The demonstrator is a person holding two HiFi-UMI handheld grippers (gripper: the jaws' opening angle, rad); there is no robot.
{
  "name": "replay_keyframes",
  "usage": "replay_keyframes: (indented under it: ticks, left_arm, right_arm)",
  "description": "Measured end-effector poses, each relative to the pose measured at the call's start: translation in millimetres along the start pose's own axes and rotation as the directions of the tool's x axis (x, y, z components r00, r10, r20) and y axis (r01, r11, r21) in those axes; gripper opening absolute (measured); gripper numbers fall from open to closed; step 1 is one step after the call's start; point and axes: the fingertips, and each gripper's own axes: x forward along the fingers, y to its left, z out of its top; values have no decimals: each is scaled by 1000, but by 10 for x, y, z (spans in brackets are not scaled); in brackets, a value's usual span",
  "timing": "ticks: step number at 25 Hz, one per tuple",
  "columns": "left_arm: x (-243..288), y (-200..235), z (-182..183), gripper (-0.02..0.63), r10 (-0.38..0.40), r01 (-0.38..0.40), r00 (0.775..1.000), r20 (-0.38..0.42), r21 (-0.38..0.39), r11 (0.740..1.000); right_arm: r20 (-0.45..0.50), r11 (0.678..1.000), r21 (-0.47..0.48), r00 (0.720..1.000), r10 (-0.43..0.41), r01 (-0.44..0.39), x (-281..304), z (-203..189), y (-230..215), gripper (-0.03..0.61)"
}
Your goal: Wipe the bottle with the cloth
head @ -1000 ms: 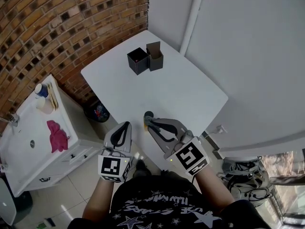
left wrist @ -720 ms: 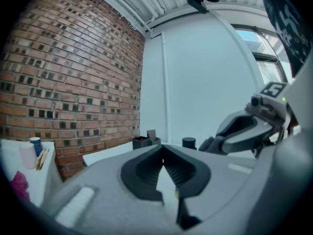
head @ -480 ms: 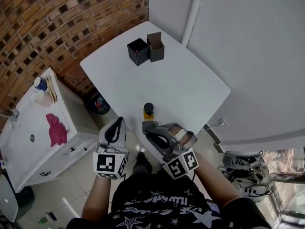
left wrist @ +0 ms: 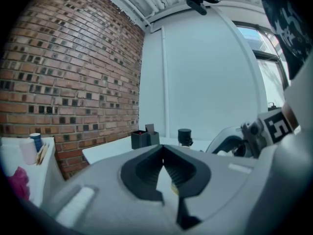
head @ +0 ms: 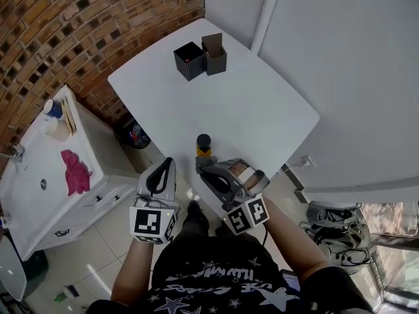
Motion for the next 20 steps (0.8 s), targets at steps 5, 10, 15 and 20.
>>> replay_keyframes:
  ticks: [5, 10, 15, 20]
  left_arm:
    - [24, 37, 31, 5, 9, -9, 1000, -12, -5, 1000]
    - [41, 43, -41, 5, 5, -5, 999, -33, 2, 1000]
    - [33, 44, -112, 5, 6, -6, 999, -52, 3, 1000]
    - [46, 25, -143, 5, 4, -4, 998, -57, 0, 1000]
  right_arm:
    - [-21, 999, 18, 999, 33, -32, 44, -102, 97, 41]
    - [-32, 997, 40, 997, 74, -73, 95, -202, 178, 41]
    - [-32, 991, 72, 993, 112, -110, 167, -283, 267, 41]
    - [-44, 986, 97, 989, 138, -134, 221, -379, 364, 40]
